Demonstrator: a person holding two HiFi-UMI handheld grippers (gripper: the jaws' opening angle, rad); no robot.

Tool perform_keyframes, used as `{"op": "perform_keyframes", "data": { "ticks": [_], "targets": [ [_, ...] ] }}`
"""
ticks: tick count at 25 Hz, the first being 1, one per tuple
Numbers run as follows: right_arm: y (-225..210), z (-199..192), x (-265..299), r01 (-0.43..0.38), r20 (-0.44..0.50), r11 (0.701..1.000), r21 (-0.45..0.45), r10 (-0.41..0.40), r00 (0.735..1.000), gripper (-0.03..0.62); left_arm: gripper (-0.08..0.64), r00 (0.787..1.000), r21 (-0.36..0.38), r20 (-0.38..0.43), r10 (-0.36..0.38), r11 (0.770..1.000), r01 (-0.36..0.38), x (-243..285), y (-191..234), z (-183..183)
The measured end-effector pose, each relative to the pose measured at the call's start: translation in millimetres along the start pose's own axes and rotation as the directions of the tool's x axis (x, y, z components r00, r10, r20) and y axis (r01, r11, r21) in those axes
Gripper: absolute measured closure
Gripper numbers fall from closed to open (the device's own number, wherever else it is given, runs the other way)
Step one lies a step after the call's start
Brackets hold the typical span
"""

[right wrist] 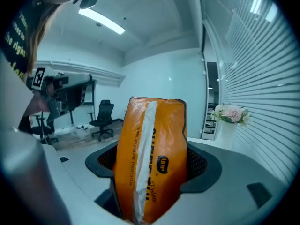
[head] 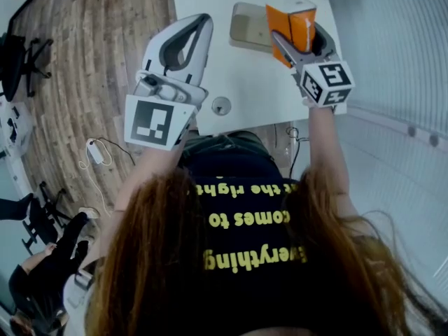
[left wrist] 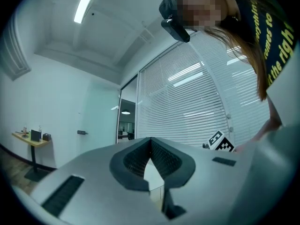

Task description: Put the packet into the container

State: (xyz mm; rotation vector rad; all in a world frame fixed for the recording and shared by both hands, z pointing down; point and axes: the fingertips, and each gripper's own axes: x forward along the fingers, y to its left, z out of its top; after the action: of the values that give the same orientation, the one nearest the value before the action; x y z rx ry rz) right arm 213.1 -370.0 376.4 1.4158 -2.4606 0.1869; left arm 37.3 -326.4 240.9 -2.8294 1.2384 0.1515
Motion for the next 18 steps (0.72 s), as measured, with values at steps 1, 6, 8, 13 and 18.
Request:
{"op": "perform_keyframes", "data": {
  "ticks": [1, 6, 8, 13, 18],
  "targets": [
    [1.1, -6.5, 3.8, -0.031, -0.037, 0.999, -0.043, 0.029, 0.999, 0.224, 0.558, 1.0, 0.002, -0.003, 0.0, 1.0, 0.0, 0.2, -0.6, -0.2],
    [7.5, -30.4, 19.0, -0.192, -0.196, 0.948, -0.254, 0.144, 0.97, 0.224, 0.558, 1.0, 0.007, -0.014, 0.011, 1.0, -0.01, 0.9, 0.7, -0.6],
    [11.6, -36.3, 22.6, -0.259, -0.244, 0.907, -0.332, 0.183, 0.952, 0.224, 0.558, 1.0, 0.009, -0.016, 0.016, 1.0, -0.016, 0.9, 2.0, -1.1],
    [22.9, -46.9, 30.3, -0.414, -0.351, 0.79, -0.452, 0.269, 0.897, 0.224, 0.558, 1.0, 0.012, -0.017, 0.026, 1.0, -0.026, 1.7, 4.4, -1.7],
    [13.5, -64.7, 46.2, -0.467, -0.42, 0.771, -0.433, 0.286, 0.861, 0.224, 0.558, 0.999, 0.015, -0.024, 0.045, 0.999, -0.044, -3.3, 8.2, -3.4]
  ]
}}
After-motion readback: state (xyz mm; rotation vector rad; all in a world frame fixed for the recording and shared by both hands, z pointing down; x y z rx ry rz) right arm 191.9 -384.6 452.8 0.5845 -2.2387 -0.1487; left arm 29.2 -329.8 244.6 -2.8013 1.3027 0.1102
